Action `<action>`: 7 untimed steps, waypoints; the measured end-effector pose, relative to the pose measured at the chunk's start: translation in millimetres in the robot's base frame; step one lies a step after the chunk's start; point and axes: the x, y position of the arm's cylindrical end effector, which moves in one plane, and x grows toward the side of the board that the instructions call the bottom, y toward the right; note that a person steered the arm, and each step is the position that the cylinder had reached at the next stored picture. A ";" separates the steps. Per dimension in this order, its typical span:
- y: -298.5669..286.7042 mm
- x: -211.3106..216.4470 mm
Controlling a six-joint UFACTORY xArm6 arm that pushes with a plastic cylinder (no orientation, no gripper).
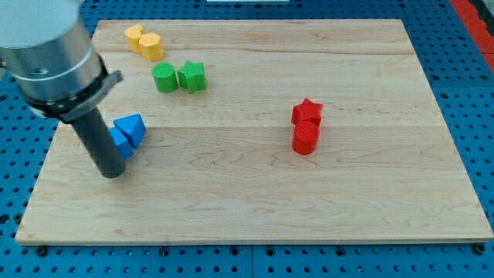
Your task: Push the blue blocks into the green blocks
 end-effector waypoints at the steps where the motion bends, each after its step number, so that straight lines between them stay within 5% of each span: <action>1: -4.4 -2.1; 7: -12.4 -8.3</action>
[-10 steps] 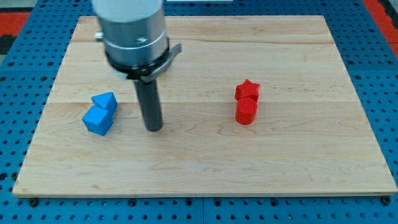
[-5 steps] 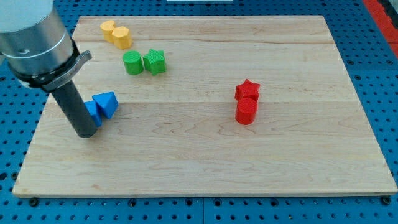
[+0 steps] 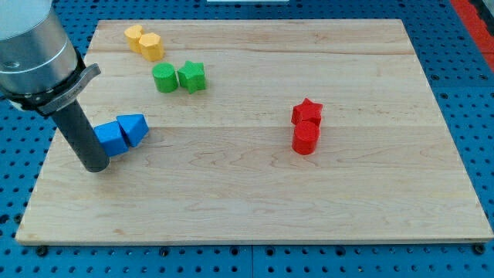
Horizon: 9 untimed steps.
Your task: Push the blue blocks into the green blocks
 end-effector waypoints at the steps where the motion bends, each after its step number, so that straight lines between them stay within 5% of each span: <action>1: 10.1 -0.5; 6: 92.1 -105.7; 7: 72.9 -48.6; 8: -13.9 8.3; 9: -39.4 -27.2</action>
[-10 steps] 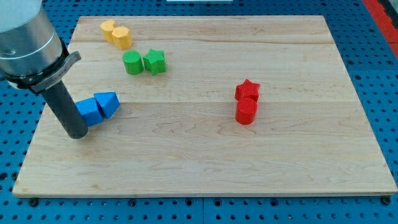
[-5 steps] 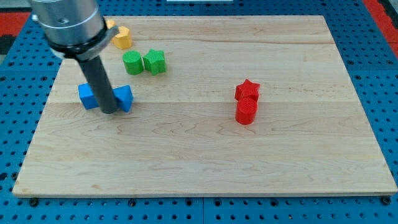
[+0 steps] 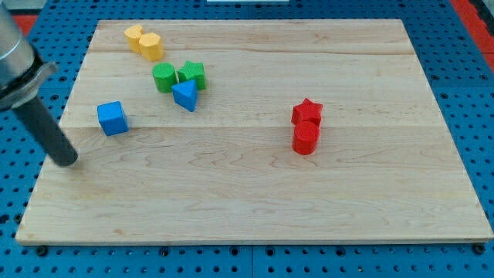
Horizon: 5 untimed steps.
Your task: Push the blue blocks into the green blocks
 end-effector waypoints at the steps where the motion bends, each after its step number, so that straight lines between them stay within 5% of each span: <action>1: 64.9 -50.1; 2: 106.0 -81.7; 3: 54.5 -63.2; 5: -35.2 -171.4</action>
